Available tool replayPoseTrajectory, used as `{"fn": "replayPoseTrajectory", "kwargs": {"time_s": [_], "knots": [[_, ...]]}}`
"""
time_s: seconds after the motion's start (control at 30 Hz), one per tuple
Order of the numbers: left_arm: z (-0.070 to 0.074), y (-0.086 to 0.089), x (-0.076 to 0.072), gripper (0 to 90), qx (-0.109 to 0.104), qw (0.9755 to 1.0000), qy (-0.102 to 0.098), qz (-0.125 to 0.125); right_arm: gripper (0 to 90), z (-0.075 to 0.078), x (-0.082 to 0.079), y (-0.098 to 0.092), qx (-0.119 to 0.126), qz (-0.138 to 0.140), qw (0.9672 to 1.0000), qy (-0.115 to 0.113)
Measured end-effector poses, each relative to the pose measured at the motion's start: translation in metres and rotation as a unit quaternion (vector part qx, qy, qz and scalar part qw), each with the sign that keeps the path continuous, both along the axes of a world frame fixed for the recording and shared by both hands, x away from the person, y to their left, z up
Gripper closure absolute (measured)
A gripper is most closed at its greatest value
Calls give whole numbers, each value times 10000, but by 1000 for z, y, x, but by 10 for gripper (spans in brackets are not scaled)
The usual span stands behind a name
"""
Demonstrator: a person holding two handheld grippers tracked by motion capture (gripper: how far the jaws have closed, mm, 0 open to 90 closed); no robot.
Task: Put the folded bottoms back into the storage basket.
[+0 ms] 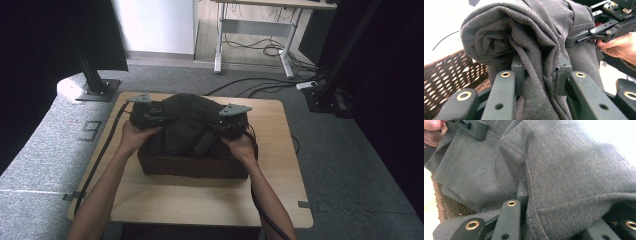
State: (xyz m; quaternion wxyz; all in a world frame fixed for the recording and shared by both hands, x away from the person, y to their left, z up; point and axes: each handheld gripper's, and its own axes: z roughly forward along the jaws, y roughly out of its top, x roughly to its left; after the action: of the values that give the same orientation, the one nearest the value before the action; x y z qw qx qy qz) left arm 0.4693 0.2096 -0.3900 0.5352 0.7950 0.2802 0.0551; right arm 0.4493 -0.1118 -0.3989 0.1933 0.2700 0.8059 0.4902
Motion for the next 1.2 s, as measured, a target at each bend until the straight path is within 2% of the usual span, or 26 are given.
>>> {"fn": "replayPoseTrajectory", "kwargs": {"time_s": [0.2, 0.33, 0.43, 0.53, 0.77, 0.83, 0.9, 0.97, 1.2], "knots": [[-10, 11, -3, 688, 200, 9997, 126, 109, 709, -14, 7, 17, -57, 66, 9997, 220], [-14, 6, -4, 689, 284, 9993, 197, 138, 709, -19, 8, 19, -174, 54, 9992, 345], [-16, -2, -1, 688, 300, 9991, 277, 98, 709, -21, 8, 13, -209, -15, 9989, 417], [-21, -19, 2, 688, 476, 9984, 309, 10, 709, -21, 7, 4, -352, -151, 9983, 448], [-30, -47, 8, 687, 404, 9979, 473, -192, 708, -23, 4, -26, -477, -407, 9965, 550], [-32, -47, 9, 687, 412, 9976, 523, -195, 708, -24, 4, -28, -501, -427, 9961, 580], [-33, -46, 9, 687, 512, 9970, 554, -162, 708, -25, 4, -27, -529, -429, 9959, 595], [-34, -43, 9, 687, 629, 9964, 563, -106, 707, -28, 5, -22, -568, -426, 9955, 630], [-31, -20, 4, 687, 799, 9948, 629, 65, 707, -28, 9, 2, -615, -293, 9950, 734]]}}
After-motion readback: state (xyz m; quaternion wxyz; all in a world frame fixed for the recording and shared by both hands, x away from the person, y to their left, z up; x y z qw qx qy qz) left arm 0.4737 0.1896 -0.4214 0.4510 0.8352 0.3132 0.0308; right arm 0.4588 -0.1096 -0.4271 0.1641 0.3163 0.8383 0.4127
